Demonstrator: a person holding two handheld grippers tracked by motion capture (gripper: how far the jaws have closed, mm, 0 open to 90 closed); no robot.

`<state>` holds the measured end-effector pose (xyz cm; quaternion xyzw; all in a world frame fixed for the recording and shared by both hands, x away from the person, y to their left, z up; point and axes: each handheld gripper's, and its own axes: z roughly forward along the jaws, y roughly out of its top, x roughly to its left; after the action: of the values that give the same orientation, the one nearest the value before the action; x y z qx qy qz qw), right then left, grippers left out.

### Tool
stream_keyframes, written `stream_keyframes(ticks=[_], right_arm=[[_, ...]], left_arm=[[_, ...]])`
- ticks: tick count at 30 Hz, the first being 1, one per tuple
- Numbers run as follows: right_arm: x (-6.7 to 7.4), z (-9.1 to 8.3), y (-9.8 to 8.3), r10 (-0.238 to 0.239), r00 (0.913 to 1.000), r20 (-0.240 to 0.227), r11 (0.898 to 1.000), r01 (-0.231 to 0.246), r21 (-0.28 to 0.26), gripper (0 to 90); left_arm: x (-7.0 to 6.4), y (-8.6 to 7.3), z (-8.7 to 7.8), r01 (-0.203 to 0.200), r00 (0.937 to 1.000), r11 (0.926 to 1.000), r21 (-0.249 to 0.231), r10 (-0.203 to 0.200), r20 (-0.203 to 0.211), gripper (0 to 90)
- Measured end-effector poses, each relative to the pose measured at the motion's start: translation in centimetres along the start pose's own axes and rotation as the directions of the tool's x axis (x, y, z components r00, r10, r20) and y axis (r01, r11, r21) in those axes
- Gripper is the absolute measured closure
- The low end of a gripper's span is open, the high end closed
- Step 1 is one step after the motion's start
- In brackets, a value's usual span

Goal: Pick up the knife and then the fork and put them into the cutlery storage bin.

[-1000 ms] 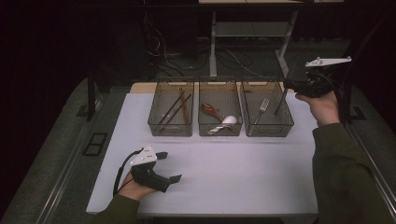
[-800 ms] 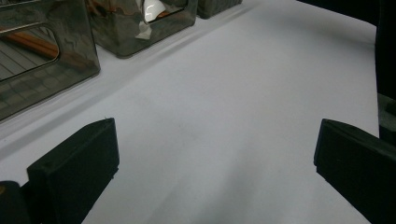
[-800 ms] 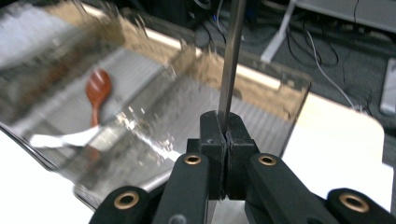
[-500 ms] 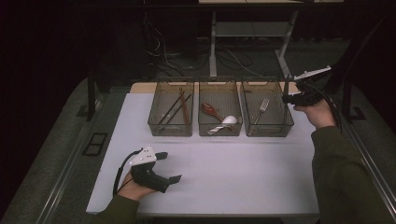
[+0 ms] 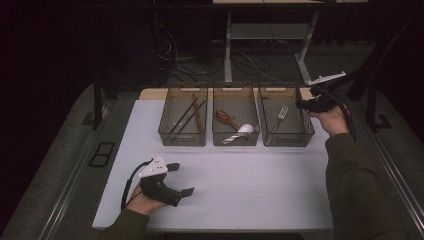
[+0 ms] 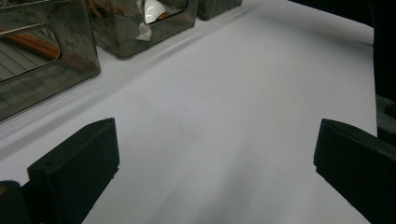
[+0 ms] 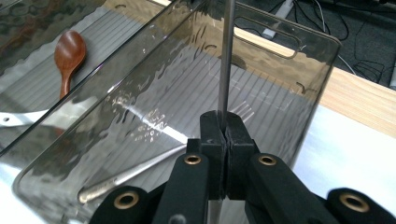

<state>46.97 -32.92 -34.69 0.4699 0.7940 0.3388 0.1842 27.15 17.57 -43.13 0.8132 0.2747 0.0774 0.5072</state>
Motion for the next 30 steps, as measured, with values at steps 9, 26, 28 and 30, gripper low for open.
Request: stream_keyframes(ticks=[9, 26, 28, 30], right_arm=[[0.3, 2.9, 0.2, 0.006, 1.0, -0.006, 1.0, -0.006, 0.02, 87.7], [0.4, 5.1, -0.3, 0.046, 0.9984, -0.034, 0.998, -0.045, 0.036, 52.9], [0.4, 4.9, -0.3, 0.055, 0.998, -0.033, 0.998, -0.054, 0.022, 45.6], [0.5, 4.6, -0.3, 0.069, 0.9968, -0.041, 0.998, -0.068, 0.005, 39.4]], left_arm=[[-0.1, 0.0, 0.0, -0.006, 1.0, 1.0, 0.004, 0.006, 0.0, 0.0], [0.0, -0.1, 0.1, -0.006, 1.0, 1.0, 0.005, 0.006, -0.002, 0.0], [0.0, -0.1, 0.1, -0.005, 1.0, 1.0, 0.005, 0.005, -0.004, 0.0], [0.0, -0.1, 0.0, -0.004, 1.0, 1.0, 0.001, 0.004, -0.005, 0.0]])
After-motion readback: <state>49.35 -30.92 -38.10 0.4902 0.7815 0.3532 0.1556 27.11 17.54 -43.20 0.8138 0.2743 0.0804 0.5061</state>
